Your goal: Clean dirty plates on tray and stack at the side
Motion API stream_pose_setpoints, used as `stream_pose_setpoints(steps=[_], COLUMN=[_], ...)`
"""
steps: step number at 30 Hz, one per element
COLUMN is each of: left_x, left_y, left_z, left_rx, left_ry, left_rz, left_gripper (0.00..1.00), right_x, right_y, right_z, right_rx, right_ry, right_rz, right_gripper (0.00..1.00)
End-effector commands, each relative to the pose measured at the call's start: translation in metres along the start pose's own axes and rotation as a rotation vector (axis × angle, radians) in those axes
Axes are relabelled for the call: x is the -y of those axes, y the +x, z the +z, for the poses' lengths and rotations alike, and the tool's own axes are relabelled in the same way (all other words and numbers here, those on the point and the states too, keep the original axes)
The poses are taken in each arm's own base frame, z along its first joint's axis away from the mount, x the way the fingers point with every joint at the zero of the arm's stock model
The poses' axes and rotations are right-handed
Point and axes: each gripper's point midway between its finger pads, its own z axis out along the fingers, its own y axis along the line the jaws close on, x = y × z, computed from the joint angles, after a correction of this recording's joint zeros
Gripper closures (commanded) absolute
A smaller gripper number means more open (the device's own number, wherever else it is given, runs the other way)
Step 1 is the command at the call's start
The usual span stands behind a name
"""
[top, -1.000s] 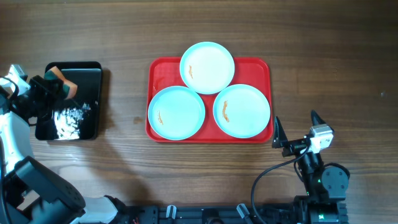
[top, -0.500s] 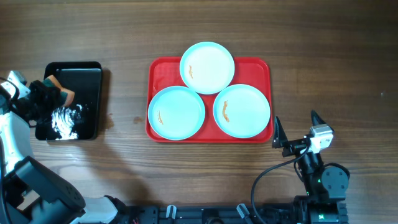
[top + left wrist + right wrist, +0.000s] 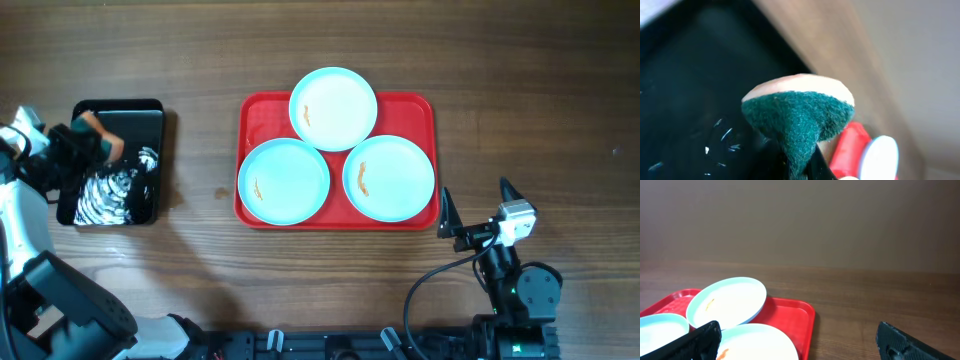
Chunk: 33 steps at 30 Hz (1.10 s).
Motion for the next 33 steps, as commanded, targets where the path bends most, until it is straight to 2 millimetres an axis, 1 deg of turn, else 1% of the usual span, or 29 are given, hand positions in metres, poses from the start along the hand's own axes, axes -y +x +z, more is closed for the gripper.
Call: stream_pose_setpoints(steps=[1,3,4,8,10,12,14,18,19,20,23,27,29,30,31,32,33], left_x=[-0.035,-0.031,-0.025,0.013,0.027,0.027,0.021,-0.020,-0.026,-0.029,-0.015,0.032,0.050,0.051,0.048,0.041,0.029], left_y=[-0.007,-0.006,-0.006,-0.004,-0.004,-0.004,-0.002,-0.001,0.000,0.000,0.000,-0.001,-0.002,-0.002,-0.003,-0.003,-0.003], left_z=[-0.005,-0.004,-0.003,-0.001,-0.003,-0.003,-0.002,-0.002,-0.003,-0.003,-0.001,-0.004,-0.008,-0.008,-0.007,-0.006,-0.003], left_rx=[0.051,0.049,0.042,0.006,-0.004,-0.002,-0.003,0.012,0.016,0.015,0.011,-0.017,-0.026,-0.023,-0.017,-0.011,-0.005], left_ry=[-0.207,-0.181,-0.143,0.069,0.147,0.147,0.114,-0.113,-0.152,-0.163,-0.087,0.177,0.278,0.285,0.267,0.226,0.162], left_rz=[-0.028,-0.077,-0.078,-0.050,-0.033,-0.015,0.027,-0.002,-0.007,-0.010,-0.046,0.002,0.029,0.035,0.045,0.045,0.048], left_gripper=[0.96,0.96,0.96,0.96,0.96,0.96,0.96,0.96,0.96,0.96,0.96,0.96,0.96,0.96,0.96,0.96,0.96], right_x=[0.001,0.001,0.001,0.001,0.001,0.001,0.001,0.001,0.001,0.001,0.001,0.001,0.001,0.001,0.001,0.001,0.001], right_y=[-0.003,-0.003,-0.003,-0.003,-0.003,-0.003,-0.003,-0.003,-0.003,-0.003,-0.003,-0.003,-0.003,-0.003,-0.003,-0.003,-0.003], right_z=[0.000,0.000,0.000,0.000,0.000,0.000,0.000,0.000,0.000,0.000,0.000,0.000,0.000,0.000,0.000,0.000,0.000], right_rx=[0.013,0.013,0.013,0.013,0.013,0.013,0.013,0.013,0.013,0.013,0.013,0.013,0.013,0.013,0.013,0.013,0.013], right_ry=[0.008,0.008,0.008,0.008,0.008,0.008,0.008,0.008,0.008,0.008,0.008,0.008,0.008,0.008,0.008,0.008,0.008], right_rz=[-0.020,-0.020,-0.020,-0.020,-0.020,-0.019,-0.020,-0.019,-0.020,-0.020,-0.020,-0.020,-0.019,-0.019,-0.020,-0.020,-0.020], right_gripper=[0.00,0.00,0.00,0.00,0.00,0.00,0.00,0.00,0.00,0.00,0.00,0.00,0.00,0.00,0.00,0.00,0.00])
